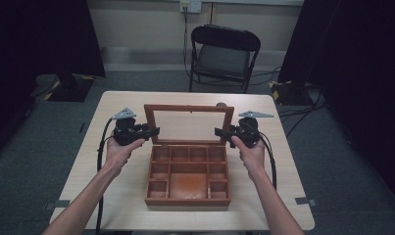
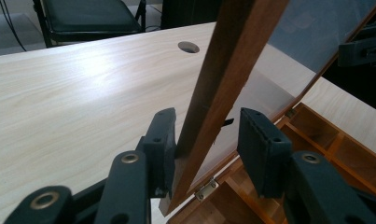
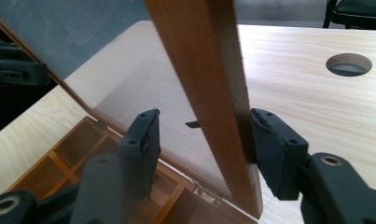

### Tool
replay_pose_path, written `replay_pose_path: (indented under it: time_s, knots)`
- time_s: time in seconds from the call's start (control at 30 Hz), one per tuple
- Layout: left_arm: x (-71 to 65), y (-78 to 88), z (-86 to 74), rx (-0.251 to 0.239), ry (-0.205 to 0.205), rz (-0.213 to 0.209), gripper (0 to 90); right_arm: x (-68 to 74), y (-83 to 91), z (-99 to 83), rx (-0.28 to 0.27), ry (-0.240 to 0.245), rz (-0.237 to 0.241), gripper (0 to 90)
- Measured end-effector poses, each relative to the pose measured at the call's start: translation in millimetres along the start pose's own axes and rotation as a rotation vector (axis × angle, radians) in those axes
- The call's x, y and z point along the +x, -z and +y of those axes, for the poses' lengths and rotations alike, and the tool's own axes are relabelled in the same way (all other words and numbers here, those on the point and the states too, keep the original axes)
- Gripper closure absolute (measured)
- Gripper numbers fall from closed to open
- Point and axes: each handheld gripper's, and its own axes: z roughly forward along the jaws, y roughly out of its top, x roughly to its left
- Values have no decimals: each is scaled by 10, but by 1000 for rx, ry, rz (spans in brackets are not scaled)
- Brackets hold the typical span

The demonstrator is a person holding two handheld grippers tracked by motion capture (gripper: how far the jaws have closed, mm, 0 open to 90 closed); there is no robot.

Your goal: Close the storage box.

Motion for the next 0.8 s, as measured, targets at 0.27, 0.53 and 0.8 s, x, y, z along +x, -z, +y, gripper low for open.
replay_pose_path:
  time_s: [0.27, 0.53, 0.8]
  knots:
    - [-39, 39, -25, -12, 23, -29, 507, 39, 58, -37, 7, -2, 2, 426]
    - [-94, 85, -29, -11, 15, -25, 453, 95, 125, -68, 3, 12, -5, 415]
    - [-132, 123, -66, 5, 14, -17, 365, 138, 189, -115, 13, 24, 2, 392]
